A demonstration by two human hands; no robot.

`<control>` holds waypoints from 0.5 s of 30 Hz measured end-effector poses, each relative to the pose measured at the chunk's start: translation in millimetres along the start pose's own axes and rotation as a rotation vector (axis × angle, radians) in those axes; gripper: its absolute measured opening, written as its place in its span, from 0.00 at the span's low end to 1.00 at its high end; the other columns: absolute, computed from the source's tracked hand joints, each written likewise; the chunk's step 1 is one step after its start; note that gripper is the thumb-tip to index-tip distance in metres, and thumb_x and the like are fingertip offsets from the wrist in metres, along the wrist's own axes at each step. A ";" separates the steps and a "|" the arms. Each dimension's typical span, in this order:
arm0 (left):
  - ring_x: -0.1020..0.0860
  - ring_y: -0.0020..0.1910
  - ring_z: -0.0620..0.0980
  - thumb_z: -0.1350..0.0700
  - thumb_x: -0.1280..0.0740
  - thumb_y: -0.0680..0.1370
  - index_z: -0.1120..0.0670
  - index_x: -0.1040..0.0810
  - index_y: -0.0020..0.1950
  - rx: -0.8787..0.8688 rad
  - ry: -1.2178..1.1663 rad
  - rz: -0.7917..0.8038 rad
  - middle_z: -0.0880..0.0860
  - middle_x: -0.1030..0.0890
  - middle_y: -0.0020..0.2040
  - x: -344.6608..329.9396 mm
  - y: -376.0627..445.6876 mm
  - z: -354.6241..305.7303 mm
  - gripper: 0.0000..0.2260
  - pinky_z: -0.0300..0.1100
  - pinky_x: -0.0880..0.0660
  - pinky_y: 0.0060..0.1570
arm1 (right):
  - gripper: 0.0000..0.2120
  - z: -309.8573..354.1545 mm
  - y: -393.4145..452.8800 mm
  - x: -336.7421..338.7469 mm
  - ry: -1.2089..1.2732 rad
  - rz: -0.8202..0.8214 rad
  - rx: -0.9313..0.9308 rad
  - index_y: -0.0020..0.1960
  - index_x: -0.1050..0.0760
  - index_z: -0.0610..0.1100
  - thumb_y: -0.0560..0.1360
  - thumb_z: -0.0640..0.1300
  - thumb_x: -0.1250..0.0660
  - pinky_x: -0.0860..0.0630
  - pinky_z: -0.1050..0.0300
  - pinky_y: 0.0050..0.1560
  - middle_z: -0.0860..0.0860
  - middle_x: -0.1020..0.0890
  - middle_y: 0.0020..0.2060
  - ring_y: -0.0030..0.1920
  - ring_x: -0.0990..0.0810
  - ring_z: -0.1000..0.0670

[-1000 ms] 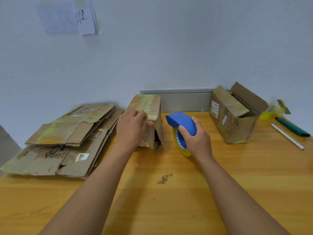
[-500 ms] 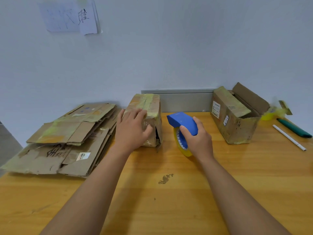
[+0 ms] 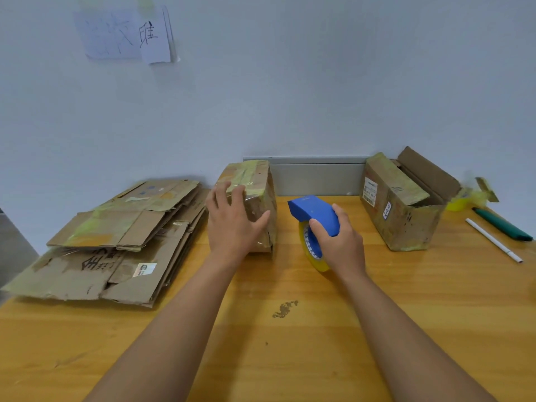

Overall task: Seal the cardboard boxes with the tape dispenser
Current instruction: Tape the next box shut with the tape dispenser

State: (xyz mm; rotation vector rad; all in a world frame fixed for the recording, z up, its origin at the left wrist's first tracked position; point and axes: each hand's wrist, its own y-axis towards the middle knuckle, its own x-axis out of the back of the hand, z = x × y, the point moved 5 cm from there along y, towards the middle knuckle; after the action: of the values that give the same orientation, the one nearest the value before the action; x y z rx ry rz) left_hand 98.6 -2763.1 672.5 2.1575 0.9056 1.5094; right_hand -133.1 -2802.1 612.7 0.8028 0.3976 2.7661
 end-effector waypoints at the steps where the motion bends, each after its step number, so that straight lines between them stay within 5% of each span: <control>1: 0.41 0.72 0.59 0.36 0.29 0.71 0.51 0.31 0.69 -0.010 0.013 -0.006 0.54 0.36 0.72 1.1 -1.0 -1.4 0.33 0.53 0.25 0.58 | 0.33 0.4 0.0 0.4 0.000 0.001 -0.001 0.77 0.39 0.54 0.76 0.65 0.36 0.22 0.45 0.52 0.51 0.25 0.57 0.56 0.24 0.45; 7: 0.33 0.66 0.59 0.33 0.30 0.69 0.51 0.28 0.65 -0.093 0.091 -0.137 0.55 0.30 0.65 11.1 -5.7 -7.3 0.32 0.48 0.21 0.39 | 0.33 0.9 -2.1 1.0 -0.004 -0.006 0.005 0.77 0.39 0.53 0.77 0.65 0.37 0.22 0.45 0.52 0.50 0.24 0.57 0.55 0.24 0.45; 15: 0.38 0.69 0.57 0.27 0.38 0.70 0.46 0.30 0.66 -0.135 0.204 0.062 0.53 0.30 0.67 -0.4 -8.8 -7.9 0.32 0.58 0.31 0.63 | 0.33 0.6 -3.6 1.8 0.018 0.000 0.005 0.77 0.39 0.54 0.76 0.65 0.36 0.23 0.46 0.53 0.50 0.24 0.59 0.57 0.25 0.45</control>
State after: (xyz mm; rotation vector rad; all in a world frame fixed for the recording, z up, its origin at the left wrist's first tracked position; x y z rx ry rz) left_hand 88.5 -2757.5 669.7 1.9795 0.7814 1.7926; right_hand -133.7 -2798.0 612.8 0.7794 0.4081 2.7751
